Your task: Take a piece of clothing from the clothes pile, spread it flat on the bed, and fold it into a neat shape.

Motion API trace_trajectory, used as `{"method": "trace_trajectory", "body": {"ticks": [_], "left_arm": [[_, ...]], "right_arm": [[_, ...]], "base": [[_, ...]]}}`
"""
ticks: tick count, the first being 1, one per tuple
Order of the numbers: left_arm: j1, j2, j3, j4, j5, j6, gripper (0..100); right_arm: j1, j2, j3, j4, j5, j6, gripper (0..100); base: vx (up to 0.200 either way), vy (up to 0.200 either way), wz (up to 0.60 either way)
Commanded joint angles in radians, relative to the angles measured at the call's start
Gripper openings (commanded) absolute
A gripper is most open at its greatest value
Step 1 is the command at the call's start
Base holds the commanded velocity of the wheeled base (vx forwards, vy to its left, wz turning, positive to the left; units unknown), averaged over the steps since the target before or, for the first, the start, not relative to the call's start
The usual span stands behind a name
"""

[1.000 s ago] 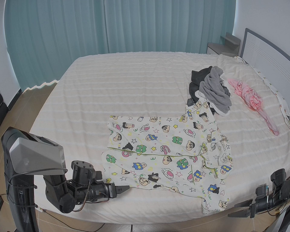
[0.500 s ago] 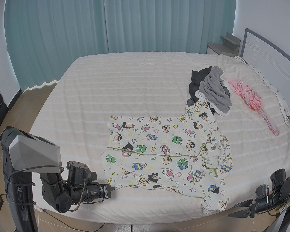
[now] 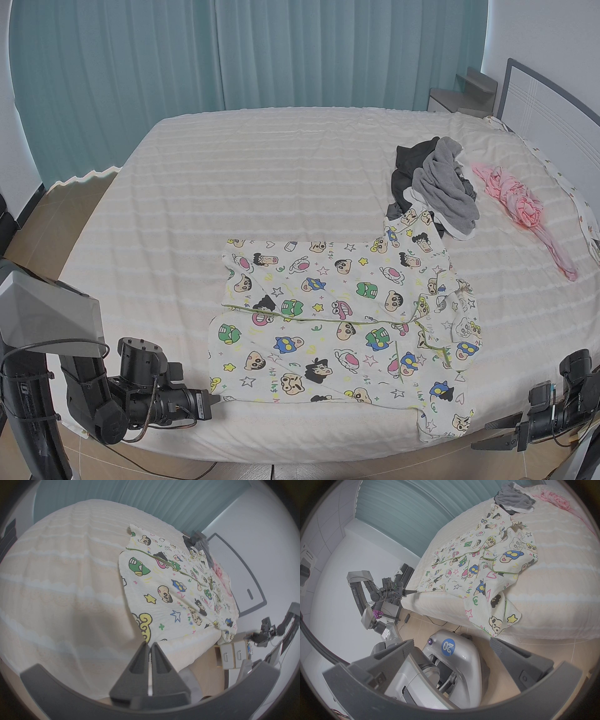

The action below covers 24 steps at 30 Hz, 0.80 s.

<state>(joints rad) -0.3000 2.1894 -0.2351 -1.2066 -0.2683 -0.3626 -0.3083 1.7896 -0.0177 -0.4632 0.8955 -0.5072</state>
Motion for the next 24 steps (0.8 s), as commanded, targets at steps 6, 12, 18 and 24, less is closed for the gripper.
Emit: {"method": "trace_trajectory", "body": {"ticks": [6,12,18,24], "left_arm": [[0.05,-0.028,0.039,0.071,0.0,0.06,0],[0.051,-0.028,0.054,0.09,0.0,0.09,0],[0.058,-0.022,0.082,0.091,0.0,0.094,0],[0.079,-0.066,0.088,0.081,-0.011,0.079,0]], "right_arm": [[0.0,0.002,0.018,0.0,0.0,-0.001,100],[0.0,0.002,0.018,0.0,-0.001,-0.001,100],[0.0,0.002,0.018,0.0,-0.001,-0.002,100],[-0.002,0.001,0.018,-0.002,-0.001,-0.002,100]], "base": [[0.0,0.0,0.0],[0.0,0.0,0.0],[0.0,0.0,0.0],[0.0,0.0,0.0]]}}
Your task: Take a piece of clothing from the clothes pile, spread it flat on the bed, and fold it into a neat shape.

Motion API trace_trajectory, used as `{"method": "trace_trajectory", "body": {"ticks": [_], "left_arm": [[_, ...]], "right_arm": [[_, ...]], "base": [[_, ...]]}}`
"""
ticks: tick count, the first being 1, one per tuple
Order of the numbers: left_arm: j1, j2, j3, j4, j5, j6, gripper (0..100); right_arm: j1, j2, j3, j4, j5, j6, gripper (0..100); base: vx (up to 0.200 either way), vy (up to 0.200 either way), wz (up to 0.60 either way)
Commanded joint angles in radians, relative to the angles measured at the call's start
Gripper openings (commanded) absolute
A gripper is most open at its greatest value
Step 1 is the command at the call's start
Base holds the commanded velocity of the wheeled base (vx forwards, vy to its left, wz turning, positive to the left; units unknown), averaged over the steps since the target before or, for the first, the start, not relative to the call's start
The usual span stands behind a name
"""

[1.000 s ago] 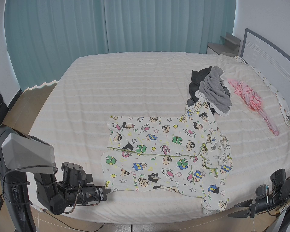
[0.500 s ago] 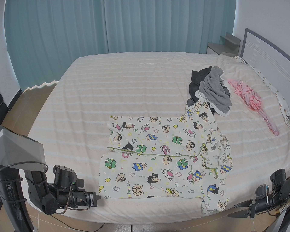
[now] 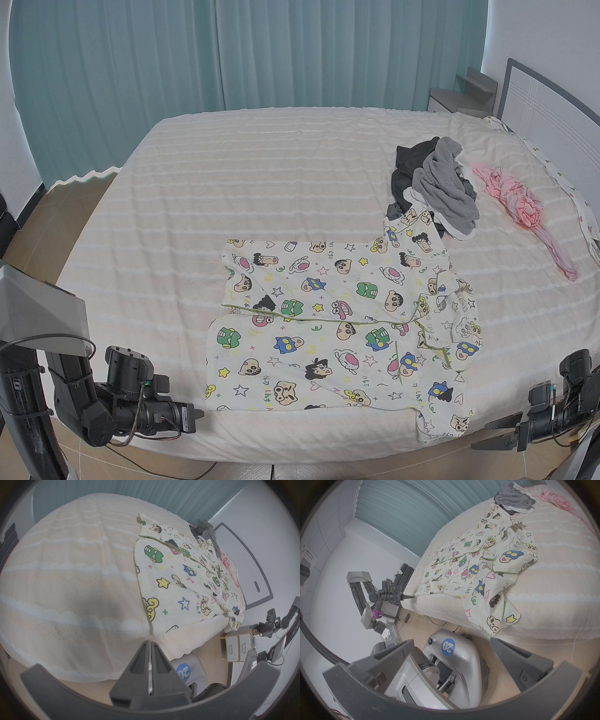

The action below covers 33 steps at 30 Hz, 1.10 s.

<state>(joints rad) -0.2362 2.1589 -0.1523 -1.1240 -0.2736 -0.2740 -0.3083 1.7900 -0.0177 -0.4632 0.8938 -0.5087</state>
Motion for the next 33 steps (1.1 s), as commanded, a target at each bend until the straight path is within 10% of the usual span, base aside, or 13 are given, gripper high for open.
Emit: {"method": "trace_trajectory", "body": {"ticks": [1,15,33], "left_arm": [[0.018,-0.053,0.007,-0.002,-0.007,-0.019,0],[-0.038,-0.142,0.002,-0.014,-0.039,-0.383,0],[-0.097,0.056,0.0,-0.229,-0.004,-0.39,0]], "right_arm": [[-0.002,0.002,0.018,-0.003,-0.001,-0.002,100],[-0.008,0.316,0.01,-0.42,-0.176,0.01,100],[0.241,0.525,0.012,-0.75,-0.285,0.082,100]], "base": [[0.0,0.0,0.0],[0.0,0.0,0.0],[0.0,0.0,0.0]]}}
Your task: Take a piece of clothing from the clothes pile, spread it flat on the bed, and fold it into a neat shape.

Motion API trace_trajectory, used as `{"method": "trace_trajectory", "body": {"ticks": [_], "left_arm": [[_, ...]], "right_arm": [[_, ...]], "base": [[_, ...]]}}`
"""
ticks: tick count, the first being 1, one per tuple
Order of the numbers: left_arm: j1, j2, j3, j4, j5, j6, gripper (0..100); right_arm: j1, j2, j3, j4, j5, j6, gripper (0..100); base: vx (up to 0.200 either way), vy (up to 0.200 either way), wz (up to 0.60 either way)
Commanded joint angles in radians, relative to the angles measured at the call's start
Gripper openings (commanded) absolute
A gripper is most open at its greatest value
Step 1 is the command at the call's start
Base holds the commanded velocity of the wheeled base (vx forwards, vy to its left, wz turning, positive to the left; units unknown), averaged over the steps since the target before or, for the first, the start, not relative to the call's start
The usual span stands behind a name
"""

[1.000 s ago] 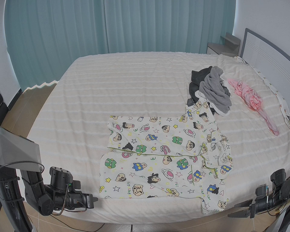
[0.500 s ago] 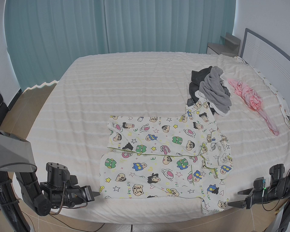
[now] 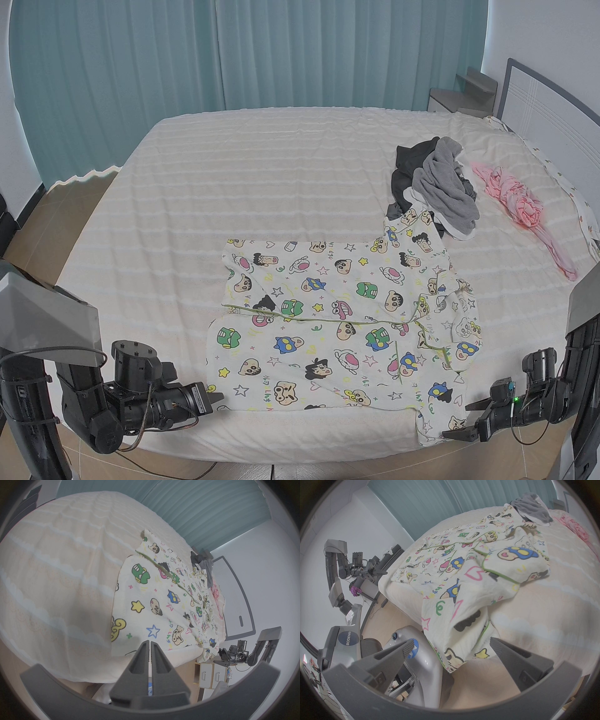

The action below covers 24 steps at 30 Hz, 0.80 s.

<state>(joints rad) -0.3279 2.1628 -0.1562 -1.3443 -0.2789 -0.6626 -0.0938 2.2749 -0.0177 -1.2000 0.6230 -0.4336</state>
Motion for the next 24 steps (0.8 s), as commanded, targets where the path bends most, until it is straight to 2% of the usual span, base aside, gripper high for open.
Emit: {"method": "trace_trajectory", "body": {"ticks": [1,8,10,12,24], "left_arm": [[-0.005,0.055,0.006,-0.016,0.001,-0.002,0],[-0.005,0.058,0.012,-0.044,0.003,0.0,0],[-0.003,0.058,0.024,-0.046,0.003,0.001,0],[-0.002,0.058,0.027,-0.05,0.003,0.001,0],[-0.002,0.095,0.063,-0.147,0.004,0.001,0]], "right_arm": [[0.029,0.051,0.008,-0.027,-0.04,0.013,100],[0.031,0.067,0.012,-0.15,-0.085,0.053,100],[0.034,0.055,0.016,-0.21,-0.095,0.121,100],[0.039,0.052,0.016,-0.216,-0.112,0.153,100],[0.117,0.061,0.016,-0.194,-0.154,0.17,100]], "base": [[0.0,0.0,0.0],[0.0,0.0,0.0],[0.0,0.0,0.0],[0.0,0.0,0.0],[0.0,0.0,0.0]]}}
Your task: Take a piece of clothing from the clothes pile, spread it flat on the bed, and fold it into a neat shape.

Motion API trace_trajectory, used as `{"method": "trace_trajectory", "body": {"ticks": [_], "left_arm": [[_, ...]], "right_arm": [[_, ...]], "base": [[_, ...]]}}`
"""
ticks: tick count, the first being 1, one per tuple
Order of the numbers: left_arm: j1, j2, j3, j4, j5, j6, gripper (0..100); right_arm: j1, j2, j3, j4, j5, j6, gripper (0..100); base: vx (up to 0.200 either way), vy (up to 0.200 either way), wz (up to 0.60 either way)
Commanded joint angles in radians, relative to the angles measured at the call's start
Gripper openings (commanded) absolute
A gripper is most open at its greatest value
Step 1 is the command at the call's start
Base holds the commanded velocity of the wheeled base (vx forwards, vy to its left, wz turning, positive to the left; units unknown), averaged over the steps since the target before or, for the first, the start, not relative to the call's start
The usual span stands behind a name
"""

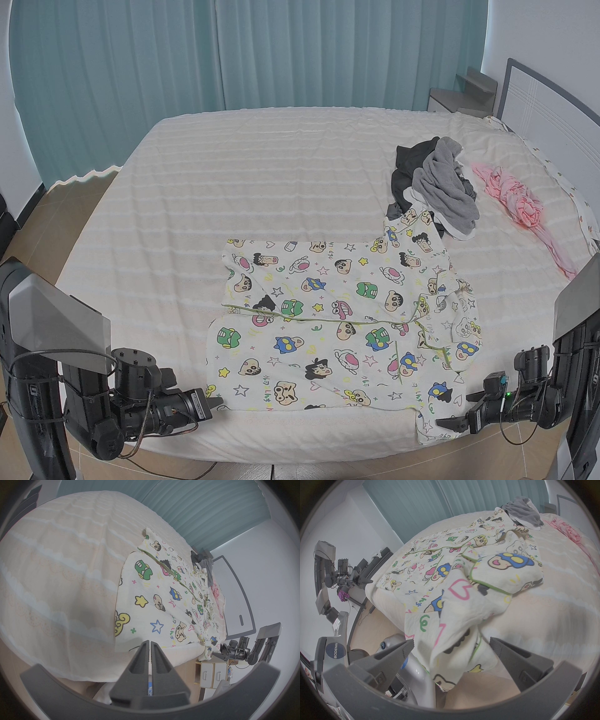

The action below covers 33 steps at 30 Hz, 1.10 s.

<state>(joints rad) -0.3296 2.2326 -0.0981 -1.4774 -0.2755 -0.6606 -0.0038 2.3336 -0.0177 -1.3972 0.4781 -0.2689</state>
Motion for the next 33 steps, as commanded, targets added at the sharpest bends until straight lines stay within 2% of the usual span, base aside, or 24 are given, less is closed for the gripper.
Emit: {"method": "trace_trajectory", "body": {"ticks": [1,3,4,15,16,18,21,22,25,33], "left_arm": [[0.0,0.03,0.005,-0.018,0.001,-0.001,0],[0.0,0.036,0.003,-0.024,0.001,-0.001,0],[0.0,0.039,0.003,-0.027,-0.001,-0.001,0],[-0.003,0.041,0.0,-0.037,0.004,-0.004,0],[-0.002,0.044,-0.003,-0.037,0.03,-0.002,0],[-0.002,0.045,-0.003,-0.037,0.049,-0.002,0],[0.0,0.044,0.008,-0.037,0.073,0.003,0],[0.0,0.042,0.009,-0.038,0.073,0.003,100],[0.0,0.041,0.008,-0.038,0.073,0.012,100],[0.015,0.052,-0.002,-0.037,0.073,0.079,100]], "right_arm": [[0.033,0.006,0.016,0.001,-0.018,0.008,100],[0.044,0.007,0.016,0.003,-0.032,0.016,100],[0.048,0.012,0.016,0.003,-0.036,0.017,0],[0.036,0.02,0.016,0.066,-0.079,0.022,0],[0.028,-0.013,0.016,0.142,-0.073,0.023,0],[0.025,-0.033,0.016,0.184,-0.067,0.023,0],[0.013,-0.1,0.016,0.268,0.002,0.025,0],[0.008,-0.112,0.016,0.277,0.022,0.025,0],[-0.001,-0.131,0.016,0.305,0.054,0.023,0],[-0.019,-0.134,0.016,0.31,0.086,0.023,0]], "base": [[0.0,0.0,0.0],[0.0,0.0,0.0],[0.0,0.0,0.0],[0.0,0.0,0.0],[0.0,0.0,0.0],[0.0,0.0,0.0],[0.0,0.0,0.0],[0.0,0.0,0.0],[0.0,0.0,0.0],[0.0,0.0,0.0]]}}
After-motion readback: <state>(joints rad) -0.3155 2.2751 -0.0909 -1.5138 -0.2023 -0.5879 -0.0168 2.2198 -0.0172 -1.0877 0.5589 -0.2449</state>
